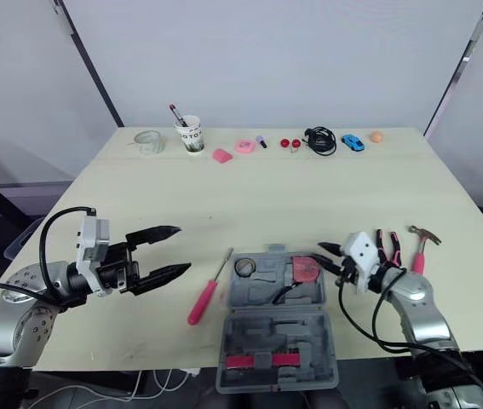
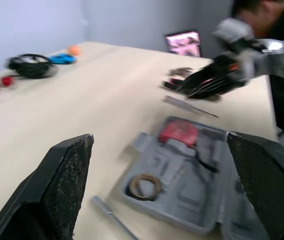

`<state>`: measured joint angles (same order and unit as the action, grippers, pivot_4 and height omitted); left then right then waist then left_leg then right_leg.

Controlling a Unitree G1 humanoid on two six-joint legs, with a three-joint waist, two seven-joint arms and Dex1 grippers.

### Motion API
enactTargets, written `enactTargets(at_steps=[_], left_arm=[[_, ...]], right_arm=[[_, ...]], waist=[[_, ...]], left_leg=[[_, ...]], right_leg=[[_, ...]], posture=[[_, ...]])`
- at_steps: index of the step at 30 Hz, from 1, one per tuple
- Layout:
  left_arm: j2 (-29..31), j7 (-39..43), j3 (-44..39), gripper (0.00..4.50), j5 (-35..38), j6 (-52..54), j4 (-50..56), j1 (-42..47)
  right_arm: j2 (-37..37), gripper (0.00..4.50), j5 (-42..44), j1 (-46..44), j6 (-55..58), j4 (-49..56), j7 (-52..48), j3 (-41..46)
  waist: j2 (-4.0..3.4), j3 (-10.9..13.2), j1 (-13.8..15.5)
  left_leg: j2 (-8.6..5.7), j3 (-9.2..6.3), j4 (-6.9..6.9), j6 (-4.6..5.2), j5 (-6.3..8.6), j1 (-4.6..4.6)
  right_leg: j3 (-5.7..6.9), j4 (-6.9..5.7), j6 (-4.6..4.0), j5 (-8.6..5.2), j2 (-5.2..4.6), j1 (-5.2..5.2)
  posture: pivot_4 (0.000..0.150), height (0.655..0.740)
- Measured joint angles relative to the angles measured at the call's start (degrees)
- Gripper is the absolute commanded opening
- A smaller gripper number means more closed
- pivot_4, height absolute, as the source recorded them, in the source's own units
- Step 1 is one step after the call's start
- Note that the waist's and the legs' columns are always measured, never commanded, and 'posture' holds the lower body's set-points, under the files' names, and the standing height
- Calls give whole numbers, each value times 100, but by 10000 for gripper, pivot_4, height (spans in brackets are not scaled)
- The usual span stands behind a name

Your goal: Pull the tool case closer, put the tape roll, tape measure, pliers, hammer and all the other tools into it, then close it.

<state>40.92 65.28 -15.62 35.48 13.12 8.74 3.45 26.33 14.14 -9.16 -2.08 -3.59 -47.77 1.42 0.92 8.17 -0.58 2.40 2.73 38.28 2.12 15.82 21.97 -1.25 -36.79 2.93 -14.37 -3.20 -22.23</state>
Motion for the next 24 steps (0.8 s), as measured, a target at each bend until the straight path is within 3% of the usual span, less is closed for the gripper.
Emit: enactTargets(at_steps=[8, 11, 14, 16, 24], left_arm=[[-213, -317, -304, 45000, -160, -211, -350, -632], [-256, -392, -521, 45000, -252, -462, -555, -903], [-316, -466, -803, 45000, -394, -696, -923, -1316], [-476, -515, -921, 45000, -467, -964, -1163, -1598], [-701, -550, -1211, 45000, -485, -1364, -1334, -2327]], right_arm=[[317, 13762, 639, 1185, -66, 283, 174, 1249], [343, 21435, 795, 1696, -74, 375, 179, 1561], [330, 37518, 1053, 2281, -56, 375, 220, 2031], [283, 44057, 1221, 2703, -84, 374, 221, 2397], [-146, 44057, 1484, 3364, -248, 237, 340, 2867]], waist=[[1, 3, -19], [1, 3, -10], [1, 3, -7], [6, 1, -7], [12, -3, -10]], left_leg=[[1, 5, -2, 0, 0, -2], [2, 6, -9, 0, 1, -6], [-1, 9, -17, 0, 1, -2], [-2, 11, -18, 0, 2, -1], [3, 14, -33, -26, 17, 5]], right_leg=[[-5, 3, -1, -1, -2, -1], [-5, 6, -2, -2, -5, 0], [-5, 12, -1, -3, -42, -5], [-3, 17, -1, -3, -55, -12], [41, 16, -2, -3, -134, -34]], posture=[[1500, 7400], [1500, 7400], [1500, 7400], [1500, 7400], [1500, 7400]])
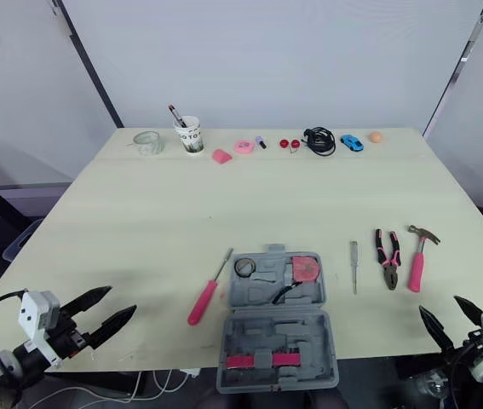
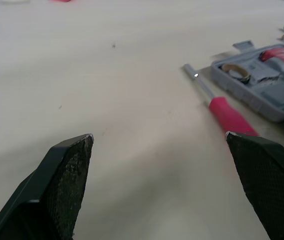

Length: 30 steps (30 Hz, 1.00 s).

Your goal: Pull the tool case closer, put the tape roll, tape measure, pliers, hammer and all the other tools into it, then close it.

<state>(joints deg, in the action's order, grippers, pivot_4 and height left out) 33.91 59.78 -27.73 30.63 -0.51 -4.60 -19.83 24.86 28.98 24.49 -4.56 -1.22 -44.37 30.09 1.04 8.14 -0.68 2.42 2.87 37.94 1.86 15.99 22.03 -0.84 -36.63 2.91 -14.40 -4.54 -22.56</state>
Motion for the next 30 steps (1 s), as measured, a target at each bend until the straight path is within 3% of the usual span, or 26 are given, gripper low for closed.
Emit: enactTargets(at_steps=[7, 13, 17, 23, 30], left_arm=[[-55, 3, -136, 45000, 9, -87, -7, -262], [62, 105, 8, 45000, -29, -109, -9, 175], [183, 219, 288, 45000, -120, -110, 103, 557], [453, 429, 781, 45000, -36, 291, 598, 1182], [758, 792, 1129, 45000, 234, 829, 912, 1980]], right_arm=[[-268, 44057, 125, 351, -93, -48, 93, 223], [-103, 44057, -76, 314, -40, -20, 100, 80], [56, 44057, -174, 114, 212, 492, 232, -122], [246, 44057, -161, -493, 1239, 1431, 880, -483], [430, 44057, -185, -1244, 2485, 1705, 1600, -795]], waist=[[1, -8, 4], [0, -10, 4], [-9, -14, 4], [-13, -12, 5], [-16, -12, 47]], left_leg=[[-3, 1, -48, -3, 1, 2], [-6, 10, -63, 0, 0, 2], [-6, 11, -64, 14, -9, 3], [-6, 2, -59, 18, -17, 14], [-18, -5, -50, 22, -20, 38]], right_leg=[[7, 30, -3, -1, -9, -12], [162, 42, -5, 2, -124, -13], [215, 43, -9, 5, -151, -12], [243, 49, -21, 15, -151, -11], [290, 60, -17, 17, -102, -8]], posture=[[1500, 7400], [1500, 7400], [1500, 7400], [1500, 7400], [1500, 7400]])
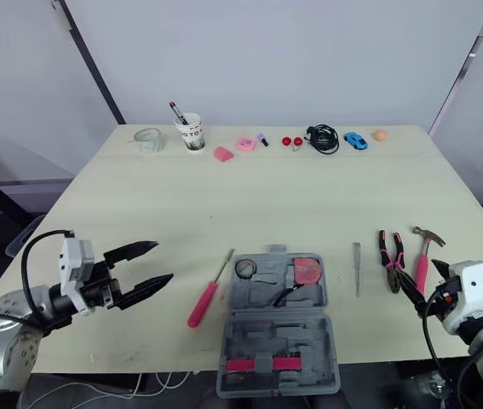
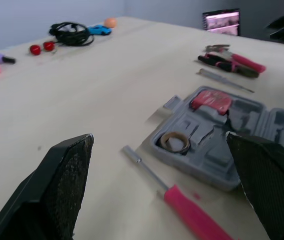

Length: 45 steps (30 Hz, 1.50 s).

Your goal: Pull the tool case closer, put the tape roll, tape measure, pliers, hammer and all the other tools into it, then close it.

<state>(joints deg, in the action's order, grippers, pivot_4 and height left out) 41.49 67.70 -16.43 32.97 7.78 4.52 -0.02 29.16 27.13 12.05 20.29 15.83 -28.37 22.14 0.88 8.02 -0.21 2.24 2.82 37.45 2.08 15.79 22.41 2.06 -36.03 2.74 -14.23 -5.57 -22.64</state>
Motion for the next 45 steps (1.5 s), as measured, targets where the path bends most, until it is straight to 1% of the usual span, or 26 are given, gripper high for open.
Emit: enactTargets(at_steps=[3, 5, 11, 18, 26, 34, 35, 36, 38, 39, 41, 42, 45], left_arm=[[129, 217, 234, 45000, 79, 185, 201, 292], [187, 326, 358, 45000, 103, 311, 288, 451], [314, 645, 600, 45000, 157, 590, 423, 878], [399, 1062, 864, 45000, 325, 830, 577, 1293], [450, 1200, 1037, 45000, 460, 1080, 857, 1598], [451, 1166, 1038, 45000, 517, 1245, 1040, 1618], [451, 1142, 1038, 45000, 519, 1272, 1062, 1618], [451, 1138, 1038, 45000, 519, 1273, 1064, 1618], [451, 1126, 1038, 45000, 519, 1275, 1065, 1618], [451, 1121, 1036, 45000, 519, 1275, 1065, 1617], [451, 1093, 1036, 45000, 519, 1275, 1065, 1617], [448, 1083, 1036, 45000, 519, 1274, 1066, 1618], [447, 1076, 1036, 45000, 519, 1270, 1068, 1615]], right_arm=[[76, 44057, -209, -295, 214, -193, 168, -172], [53, 44057, -319, -402, 270, -365, 275, -251], [-172, 44057, -650, -588, 327, -789, 475, -567], [-418, 44057, -972, -929, 57, -1504, 582, -792], [-745, 44057, -1082, -1375, -99, -2090, 706, -826], [-941, 44057, -1225, -1684, -224, -2477, 864, -905], [-1022, 38670, -1233, -1755, -178, -2523, 967, -898], [-1035, 36361, -1237, -1765, -167, -2541, 996, -899], [-1034, 26874, -1335, -1763, -177, -2592, 1096, -924], [-1030, 21195, -1391, -1762, -183, -2597, 1133, -932], [-1043, 11277, -1439, -1760, -226, -2594, 1143, -971], [-1044, 9573, -1455, -1770, -238, -2589, 1141, -1006], [-1042, 9727, -1519, -1769, -260, -2589, 1142, -1015]], waist=[[2, -1, 2], [2, -1, 9], [-1, 2, -12], [-1, 3, -43], [2, 1, -45], [3, 0, -51], [3, 0, -59], [3, 0, -57], [3, 0, -56], [5, 0, -56], [4, 0, -57], [5, 0, -58], [4, 0, -57]], left_leg=[[-8, -1, 4, 1, 0, 3], [-12, -3, 5, 1, -1, 6], [3, -7, 6, -11, -8, 3], [-1, -5, 8, -16, -12, 0], [-1, -6, 9, -19, -14, -3], [-1, -6, 23, -20, -15, -5], [0, -6, 30, -20, -14, -6], [0, -6, 34, -20, -14, -6], [0, -7, 39, -20, -14, -6], [0, -8, 42, -20, -14, -6], [0, -8, 50, -19, -14, -6], [0, -8, 53, -19, -14, -6], [1, -9, 62, -19, -14, -5]], right_leg=[[-3, 2, 5, 2, 12, 2], [-8, 7, 37, 20, 29, 2], [-18, -1, 38, 21, 67, 2], [-42, -6, 45, 25, 68, 0], [-45, -10, 48, 27, 72, 1], [-50, -26, 48, 27, 72, 1], [-51, -34, 48, 27, 73, 1], [-51, -39, 47, 26, 72, 1], [-51, -45, 47, 26, 72, 1], [-51, -47, 47, 26, 73, 1], [-52, -53, 47, 26, 73, 1], [-52, -56, 47, 26, 73, 1], [-53, -62, 47, 26, 74, 0]], posture=[[1500, 7400], [1500, 7400], [1500, 7400], [1500, 7400], [1500, 7400], [1500, 7400], [1500, 7400], [1500, 7400], [1500, 7400], [1500, 7400], [1500, 7400], [1500, 7400], [1500, 7400]])
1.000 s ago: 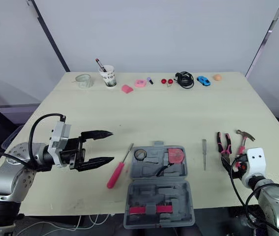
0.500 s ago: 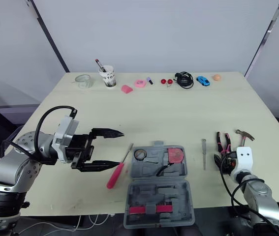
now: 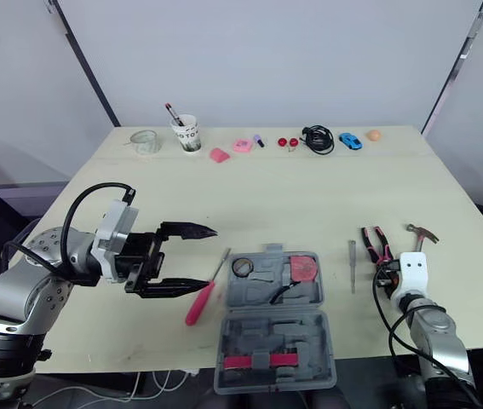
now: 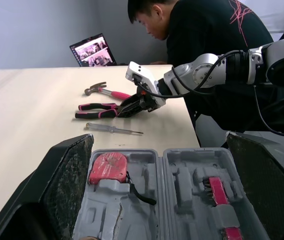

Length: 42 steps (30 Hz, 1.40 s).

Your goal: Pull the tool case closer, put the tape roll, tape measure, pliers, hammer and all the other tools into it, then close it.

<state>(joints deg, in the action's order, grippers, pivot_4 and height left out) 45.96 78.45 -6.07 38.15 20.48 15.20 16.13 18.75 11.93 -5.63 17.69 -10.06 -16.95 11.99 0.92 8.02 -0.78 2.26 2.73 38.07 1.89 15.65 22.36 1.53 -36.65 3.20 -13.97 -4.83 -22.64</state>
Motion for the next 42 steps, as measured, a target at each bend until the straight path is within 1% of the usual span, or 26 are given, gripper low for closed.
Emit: enactTargets(at_steps=[11, 13, 15, 17, 19, 24, 26, 33, 36, 37, 42], left_arm=[[-45, -34, 0, 45000, 2, -7, 0, 0], [-51, -61, 0, 45000, 10, -7, 0, -3], [-55, -70, -2, 45000, 13, -11, 0, -5], [-56, -69, -3, 45000, 13, -15, 0, -5], [-54, -24, -14, 45000, 15, -73, -26, 2], [-3, 191, -19, 45000, 11, -222, -296, 151], [48, 376, -19, 45000, -1, -334, -520, 173], [293, 745, -141, 45000, -58, -596, -1018, 170], [429, 875, -263, 45000, -89, -734, -1149, 157], [494, 947, -271, 45000, -114, -813, -1248, 142], [748, 1038, -265, 45000, -214, -1044, -1565, 25]], right_arm=[[57, 9727, -78, 27, 132, 183, 9, -7], [299, 9727, -121, 93, 146, 450, -86, -16], [503, 9727, -113, 97, 160, 736, -185, 22], [545, 9727, -104, 96, 160, 818, -215, 31], [875, 9727, 86, 176, 292, 1314, -662, 20], [1496, 9727, 537, 155, 616, 2065, -1646, -131], [1933, 9727, 609, -38, 867, 2320, -2163, -529], [2359, 9727, 756, -822, 1318, 2813, -3112, -1408], [2397, 9727, 766, -1144, 1425, 3021, -3487, -1896], [2354, 9727, 744, -1377, 1537, 3037, -3619, -2234], [2198, 9727, 460, -1975, 1710, 3132, -3823, -3095]], waist=[[-7, 6, 1], [-29, 19, 8], [-28, 20, 7], [-28, 20, 7], [-28, 21, 8], [-27, 23, 9], [-25, 25, 0], [-12, 33, 15], [1, 41, 19], [3, 42, 18], [11, 46, 16]], left_leg=[[0, 0, 7, 0, 0, 5], [-3, 0, 14, 1, 0, 11], [-3, -2, 14, 1, 0, 11], [-3, -3, 14, 1, 0, 10], [-2, -4, 15, 1, 1, 11], [0, -4, 17, 1, 1, 11], [0, -3, 19, 2, 1, 11], [2, -9, 24, 2, 1, 19], [2, -14, 24, 2, 1, 22], [2, -13, 26, 2, 1, 23], [3, -14, 28, 2, 1, 25]], right_leg=[[-1, -5, 0, 0, 0, -3], [-6, -5, 1, 0, -1, -4], [-6, -5, 1, 0, 1, -4], [-6, -5, 1, 0, 2, -4], [-5, -5, 1, 0, 4, -4], [-4, -5, 1, 0, 6, -4], [-5, -5, 1, 0, 6, -5], [3, -3, 1, 0, 7, -6], [7, -1, 1, 0, 7, -6], [6, -2, 1, 0, 6, -7], [9, -2, 0, 0, 6, -9]], posture=[[1500, 7400], [1500, 7400], [1500, 7400], [1500, 7400], [1500, 7400], [1500, 7400], [1500, 7400], [1500, 7400], [1500, 7400], [1500, 7400], [1500, 7400]])
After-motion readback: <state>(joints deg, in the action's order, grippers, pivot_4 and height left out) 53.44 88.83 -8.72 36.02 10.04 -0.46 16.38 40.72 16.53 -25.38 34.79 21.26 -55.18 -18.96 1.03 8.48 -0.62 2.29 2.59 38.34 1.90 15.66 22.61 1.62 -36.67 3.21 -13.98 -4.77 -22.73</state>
